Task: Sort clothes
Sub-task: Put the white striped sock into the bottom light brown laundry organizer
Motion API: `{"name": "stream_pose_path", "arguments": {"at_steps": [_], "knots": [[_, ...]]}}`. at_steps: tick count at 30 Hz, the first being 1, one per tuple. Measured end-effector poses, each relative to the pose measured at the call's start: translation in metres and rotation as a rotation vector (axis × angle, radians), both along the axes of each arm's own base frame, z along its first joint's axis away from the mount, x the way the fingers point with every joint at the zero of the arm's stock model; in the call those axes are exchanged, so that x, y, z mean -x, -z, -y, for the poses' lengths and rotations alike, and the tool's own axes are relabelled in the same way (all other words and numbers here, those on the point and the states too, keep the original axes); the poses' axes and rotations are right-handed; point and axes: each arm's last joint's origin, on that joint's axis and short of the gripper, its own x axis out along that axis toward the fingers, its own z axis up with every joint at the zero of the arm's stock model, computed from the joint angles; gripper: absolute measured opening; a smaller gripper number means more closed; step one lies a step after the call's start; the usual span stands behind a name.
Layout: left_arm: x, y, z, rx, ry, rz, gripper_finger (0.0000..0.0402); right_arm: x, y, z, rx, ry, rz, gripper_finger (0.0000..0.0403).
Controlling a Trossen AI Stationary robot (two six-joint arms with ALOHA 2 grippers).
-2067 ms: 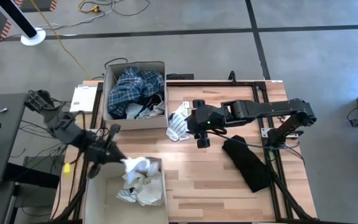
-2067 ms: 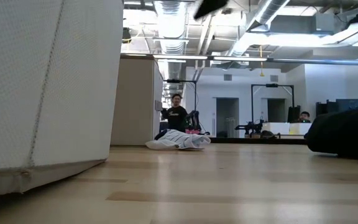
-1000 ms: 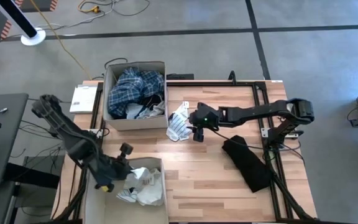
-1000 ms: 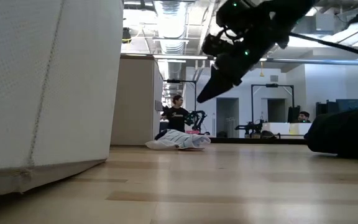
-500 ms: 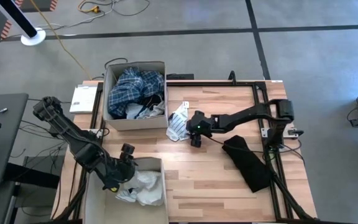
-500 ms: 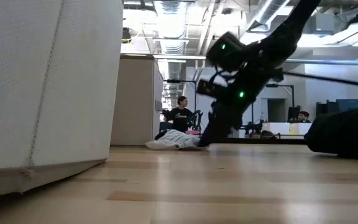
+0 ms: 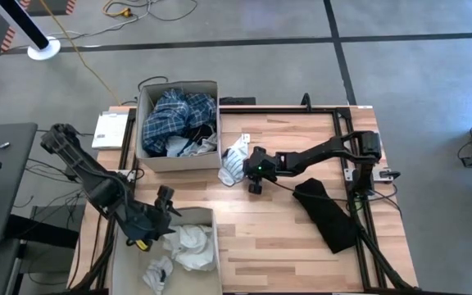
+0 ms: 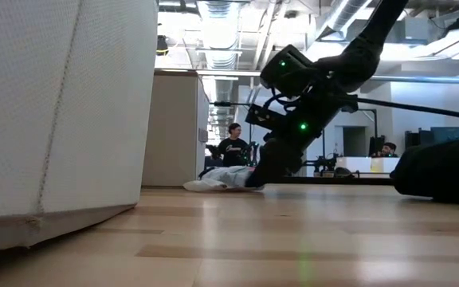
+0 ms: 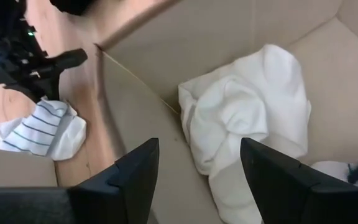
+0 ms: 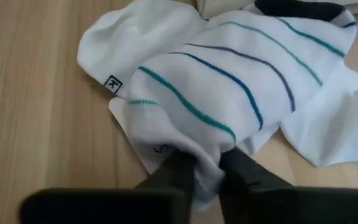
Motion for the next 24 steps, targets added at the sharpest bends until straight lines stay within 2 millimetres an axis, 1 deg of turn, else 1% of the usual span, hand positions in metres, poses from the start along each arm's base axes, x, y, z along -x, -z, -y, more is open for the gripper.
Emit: {"name": "stream_pose_path", "arguments": {"at_steps": [3,6,10,12,15,18,24], "knots": [[0.003,-0.004,-0.003,0.008,-0.006,0.019,0.0222,0.000,0.000,-0.001,0.006,-0.009,-0.005,0.0039],[0.005,-0.006,-0.005,0.009,-0.013,0.033,0.0222,0.000,0.000,-0.004,0.012,-0.023,-0.008,0.0012],[0.005,-0.007,-0.006,0.005,-0.012,0.037,0.0222,0.001,-0.004,-0.008,0.012,-0.033,-0.010,0.0012],[0.005,-0.007,-0.006,-0.003,-0.006,0.039,0.0222,0.003,-0.010,-0.011,0.012,-0.041,-0.011,0.0015],[0.005,-0.007,-0.006,-0.017,0.003,0.042,0.0222,0.006,-0.029,-0.016,0.016,-0.056,0.024,0.0015],[0.005,-0.007,-0.006,-0.030,0.009,0.047,0.0222,0.012,-0.051,-0.024,0.024,-0.078,0.061,0.0015],[0.005,-0.007,-0.007,-0.072,0.003,0.068,0.0222,0.031,-0.103,-0.040,0.081,-0.102,0.165,0.0015]]}}
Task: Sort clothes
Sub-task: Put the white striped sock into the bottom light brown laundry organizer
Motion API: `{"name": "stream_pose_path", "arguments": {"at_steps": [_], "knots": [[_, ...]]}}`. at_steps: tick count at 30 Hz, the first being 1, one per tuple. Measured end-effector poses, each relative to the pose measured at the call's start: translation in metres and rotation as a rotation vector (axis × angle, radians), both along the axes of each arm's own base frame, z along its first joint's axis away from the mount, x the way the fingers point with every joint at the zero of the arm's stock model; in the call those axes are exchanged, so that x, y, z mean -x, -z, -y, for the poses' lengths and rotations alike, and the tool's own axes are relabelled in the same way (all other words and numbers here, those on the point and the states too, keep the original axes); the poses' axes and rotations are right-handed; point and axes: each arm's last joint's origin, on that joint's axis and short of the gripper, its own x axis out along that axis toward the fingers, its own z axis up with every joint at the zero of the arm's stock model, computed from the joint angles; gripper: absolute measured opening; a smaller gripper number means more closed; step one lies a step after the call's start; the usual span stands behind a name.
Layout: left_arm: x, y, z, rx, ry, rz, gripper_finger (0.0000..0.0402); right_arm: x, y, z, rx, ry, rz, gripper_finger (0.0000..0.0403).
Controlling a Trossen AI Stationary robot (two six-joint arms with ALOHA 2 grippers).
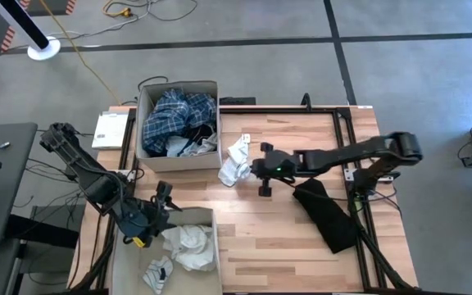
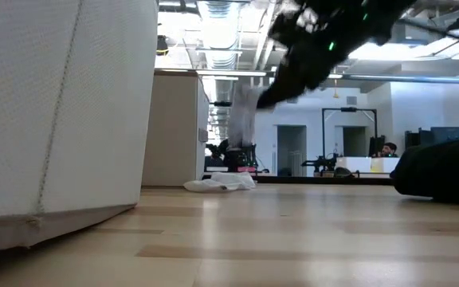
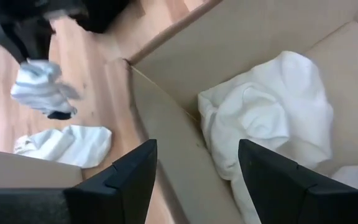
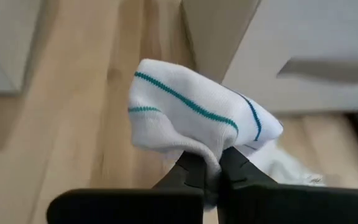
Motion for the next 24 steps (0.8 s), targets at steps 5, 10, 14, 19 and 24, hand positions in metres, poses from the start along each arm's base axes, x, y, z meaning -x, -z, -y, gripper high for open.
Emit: {"name": "stream_pose_path", "arguments": {"at_steps": [5,10,14,19,24], "knots": [[-0.002,-0.002,-0.001,-0.058,-0.018,0.048,0.0222,0.017,-0.037,-0.011,0.017,-0.027,0.119,0.0015],[-0.006,-0.008,-0.002,-0.145,-0.069,0.156,0.0222,0.028,-0.061,-0.020,0.035,-0.070,0.219,0.0015],[-0.013,-0.014,-0.004,-0.188,-0.097,0.239,0.0222,0.032,-0.074,-0.026,0.063,-0.099,0.306,0.0015],[-0.026,-0.024,-0.011,-0.198,-0.127,0.322,0.0222,0.031,-0.084,-0.027,0.089,-0.115,0.392,0.0015],[-0.040,-0.032,-0.026,-0.197,-0.202,0.394,0.0222,0.030,-0.091,-0.027,0.099,-0.116,0.430,0.0015]]}}
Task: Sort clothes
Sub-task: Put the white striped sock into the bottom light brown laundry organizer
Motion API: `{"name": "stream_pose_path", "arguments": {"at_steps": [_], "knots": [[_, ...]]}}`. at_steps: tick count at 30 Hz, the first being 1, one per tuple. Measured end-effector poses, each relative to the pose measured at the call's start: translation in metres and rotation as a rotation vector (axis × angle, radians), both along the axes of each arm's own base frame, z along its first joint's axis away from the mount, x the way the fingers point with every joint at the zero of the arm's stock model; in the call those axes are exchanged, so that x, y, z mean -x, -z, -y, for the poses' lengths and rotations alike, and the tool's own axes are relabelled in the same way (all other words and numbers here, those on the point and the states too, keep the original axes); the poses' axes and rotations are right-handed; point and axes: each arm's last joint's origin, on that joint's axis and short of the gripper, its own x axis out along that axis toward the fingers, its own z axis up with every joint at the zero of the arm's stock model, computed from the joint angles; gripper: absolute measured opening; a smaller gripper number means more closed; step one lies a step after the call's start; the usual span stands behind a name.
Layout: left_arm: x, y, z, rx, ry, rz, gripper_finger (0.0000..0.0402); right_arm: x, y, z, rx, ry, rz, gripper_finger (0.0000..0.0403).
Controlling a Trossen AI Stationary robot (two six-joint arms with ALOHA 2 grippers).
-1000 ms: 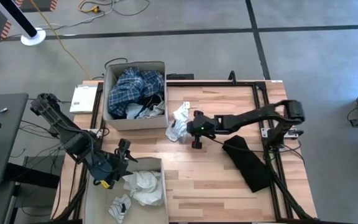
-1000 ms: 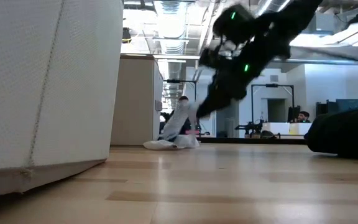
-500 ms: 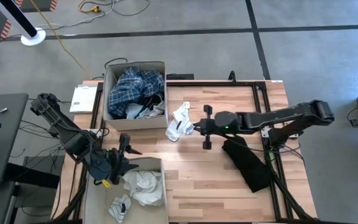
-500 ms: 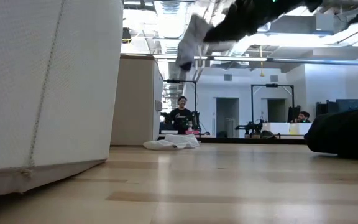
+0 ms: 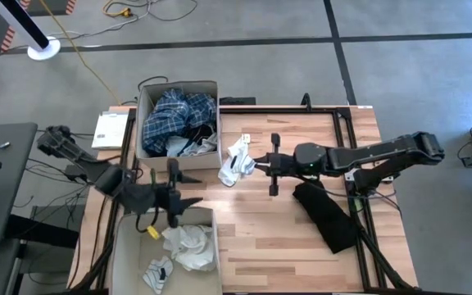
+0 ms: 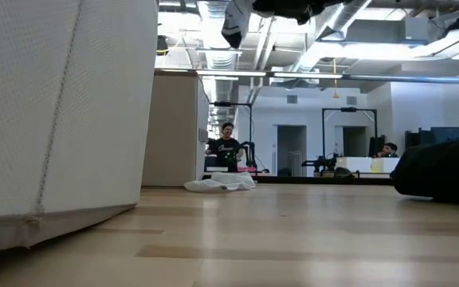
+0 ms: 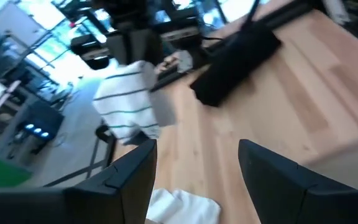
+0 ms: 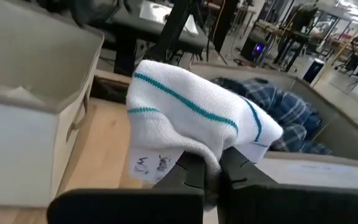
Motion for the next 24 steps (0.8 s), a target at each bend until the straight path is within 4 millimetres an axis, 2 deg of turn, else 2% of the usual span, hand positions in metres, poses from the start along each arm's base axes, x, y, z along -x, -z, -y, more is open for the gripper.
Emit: {"name": "stream_pose_path", "arguments": {"at_steps": [10,18,24], "knots": [[-0.026,-0.005,-0.029,0.064,-0.038,0.064,0.0222,-0.002,-0.028,-0.012,0.031,-0.053,0.099,0.0015],[-0.057,0.005,-0.028,0.009,-0.024,0.094,0.0222,-0.003,-0.041,-0.014,0.026,-0.057,0.142,0.0015],[-0.068,0.001,-0.032,-0.019,-0.103,0.184,0.0222,-0.003,-0.041,-0.014,0.026,-0.057,0.142,0.0015]]}}
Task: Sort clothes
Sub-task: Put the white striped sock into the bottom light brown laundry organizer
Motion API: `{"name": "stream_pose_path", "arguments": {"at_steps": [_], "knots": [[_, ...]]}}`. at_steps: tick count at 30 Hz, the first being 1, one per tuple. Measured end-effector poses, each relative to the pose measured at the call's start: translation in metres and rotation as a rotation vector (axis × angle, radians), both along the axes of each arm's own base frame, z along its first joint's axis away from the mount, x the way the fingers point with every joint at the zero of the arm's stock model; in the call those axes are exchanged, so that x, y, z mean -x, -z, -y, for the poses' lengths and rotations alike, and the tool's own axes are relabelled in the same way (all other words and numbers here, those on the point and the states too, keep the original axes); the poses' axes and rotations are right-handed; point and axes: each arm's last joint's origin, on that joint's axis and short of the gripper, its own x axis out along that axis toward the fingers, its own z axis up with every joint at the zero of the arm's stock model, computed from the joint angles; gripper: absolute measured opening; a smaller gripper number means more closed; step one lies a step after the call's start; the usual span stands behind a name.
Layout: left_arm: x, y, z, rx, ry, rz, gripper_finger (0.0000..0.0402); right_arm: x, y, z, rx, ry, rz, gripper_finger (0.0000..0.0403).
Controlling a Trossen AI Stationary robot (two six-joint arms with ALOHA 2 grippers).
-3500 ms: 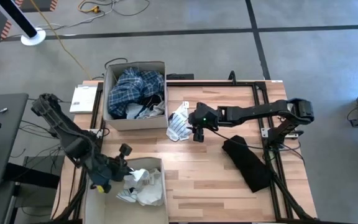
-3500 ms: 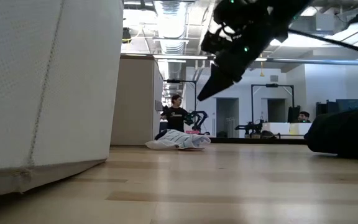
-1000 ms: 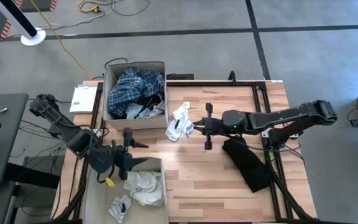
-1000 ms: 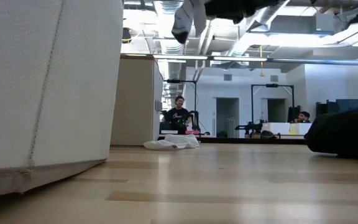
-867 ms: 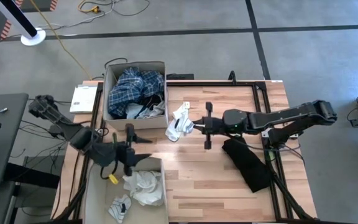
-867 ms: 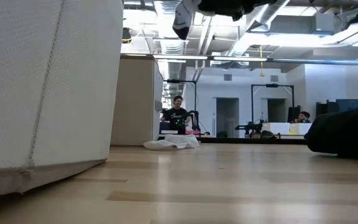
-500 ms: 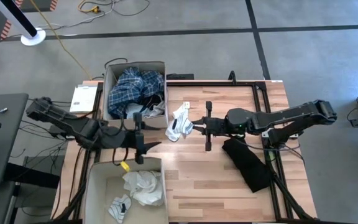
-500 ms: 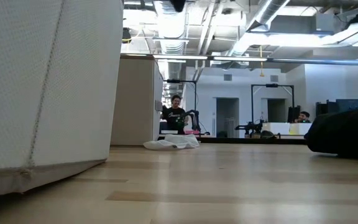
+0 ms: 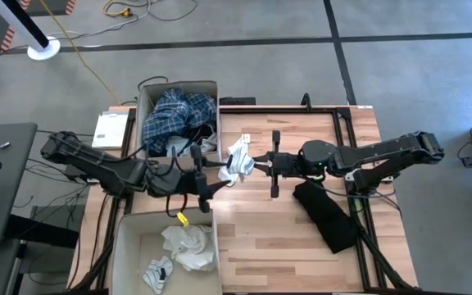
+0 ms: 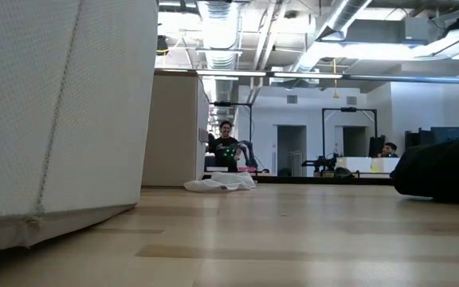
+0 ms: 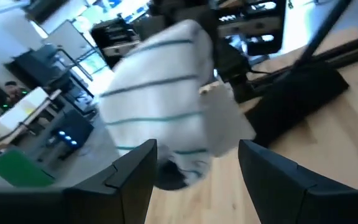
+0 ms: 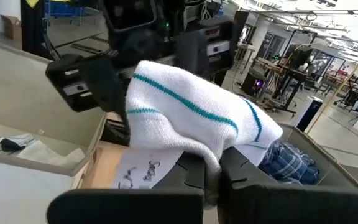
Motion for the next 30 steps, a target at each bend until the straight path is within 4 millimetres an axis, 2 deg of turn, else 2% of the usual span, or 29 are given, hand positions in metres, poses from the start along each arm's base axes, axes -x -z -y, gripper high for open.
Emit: {"name": "stream_pose_path", "arguments": {"at_steps": [10,20,24,27,30], "knots": [[-0.005,-0.008,-0.011,0.018,0.040,0.075,0.0222,0.000,0.000,-0.002,0.004,-0.007,-0.001,0.0015],[-0.029,0.010,-0.017,0.026,0.027,0.050,0.0222,-0.008,0.008,-0.007,0.002,-0.019,-0.019,0.0015],[-0.030,0.010,-0.018,-0.010,0.002,0.050,0.0219,-0.013,0.016,-0.008,0.007,-0.022,-0.051,0.0016],[-0.028,0.010,-0.019,-0.034,-0.012,0.032,0.0198,-0.014,0.019,-0.008,0.010,-0.020,-0.075,0.0016],[-0.028,0.010,-0.019,-0.064,-0.022,0.016,0.0156,-0.014,0.020,-0.008,0.009,-0.018,-0.083,0.0016]]}}
